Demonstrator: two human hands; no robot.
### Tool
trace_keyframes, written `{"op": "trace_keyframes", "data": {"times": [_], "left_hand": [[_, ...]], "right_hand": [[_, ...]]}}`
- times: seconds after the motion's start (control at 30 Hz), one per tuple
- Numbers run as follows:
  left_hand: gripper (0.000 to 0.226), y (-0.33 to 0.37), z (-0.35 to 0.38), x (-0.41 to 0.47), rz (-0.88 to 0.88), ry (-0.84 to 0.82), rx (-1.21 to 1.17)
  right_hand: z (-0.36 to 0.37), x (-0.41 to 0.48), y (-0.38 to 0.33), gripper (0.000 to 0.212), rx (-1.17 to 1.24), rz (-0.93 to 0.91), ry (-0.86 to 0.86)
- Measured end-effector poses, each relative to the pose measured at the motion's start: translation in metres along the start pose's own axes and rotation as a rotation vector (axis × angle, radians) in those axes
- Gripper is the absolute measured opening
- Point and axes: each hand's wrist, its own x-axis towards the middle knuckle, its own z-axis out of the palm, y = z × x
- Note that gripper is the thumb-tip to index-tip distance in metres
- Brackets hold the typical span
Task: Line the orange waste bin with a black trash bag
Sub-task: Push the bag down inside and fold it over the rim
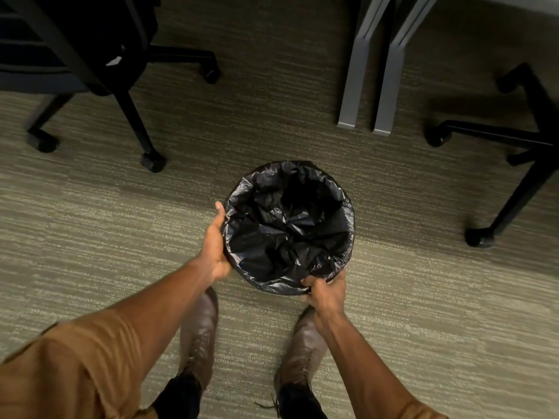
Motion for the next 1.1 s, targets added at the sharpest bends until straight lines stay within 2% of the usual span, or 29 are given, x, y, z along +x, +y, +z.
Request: {"op": "trace_keyframes", "data": {"times": [0.2, 0.27, 0.37, 0.43, 0.53, 0.57, 0.63, 0.73, 0.8, 1.0, 1.1], "left_hand": [[0.114, 0.022, -0.006, 0.015, -0.051, -0.075, 0.060], [0.117, 0.026, -0.008, 0.017, -0.079, -0.096, 0.079], [0.112, 0.031, -0.004, 0.015, -0.031, -0.050, 0.197], [0.113, 0.030, -0.007, 0.016, 0.042, 0.084, 0.299], [0.104, 0.022, -0.028, 0.035, 0.210, 0.423, 0.448], [0.103, 0.021, -0.031, 0.037, 0.229, 0.432, 0.475], [0.106, 0.021, -0.025, 0.033, 0.175, 0.312, 0.483], [0.084, 0.023, -0.003, 0.016, 0.129, 0.091, 0.471], [0.072, 0.024, 0.004, 0.014, 0.114, 0.036, 0.434], [0.091, 0.033, 0.002, 0.020, 0.022, -0.100, 0.254], [0.097, 0.036, -0.002, 0.017, 0.072, -0.081, 0.346]], "right_hand": [[0.001, -0.001, -0.004, 0.066, 0.049, 0.028, -0.018], [0.000, -0.001, -0.007, 0.066, 0.049, 0.038, -0.027], [-0.002, -0.003, -0.012, 0.063, 0.044, 0.048, -0.044], [-0.002, -0.005, -0.016, 0.062, 0.045, 0.062, -0.050], [-0.001, -0.006, -0.019, 0.061, 0.056, 0.081, -0.043], [-0.001, -0.006, -0.019, 0.061, 0.060, 0.086, -0.041], [-0.002, -0.005, -0.017, 0.060, 0.063, 0.088, -0.036], [-0.002, -0.001, -0.012, 0.060, 0.035, 0.084, -0.020], [-0.002, 0.003, -0.008, 0.060, 0.031, 0.078, -0.013], [-0.003, 0.009, -0.005, 0.056, 0.014, 0.079, -0.040], [-0.005, 0.011, -0.005, 0.050, 0.008, 0.086, -0.070]]}}
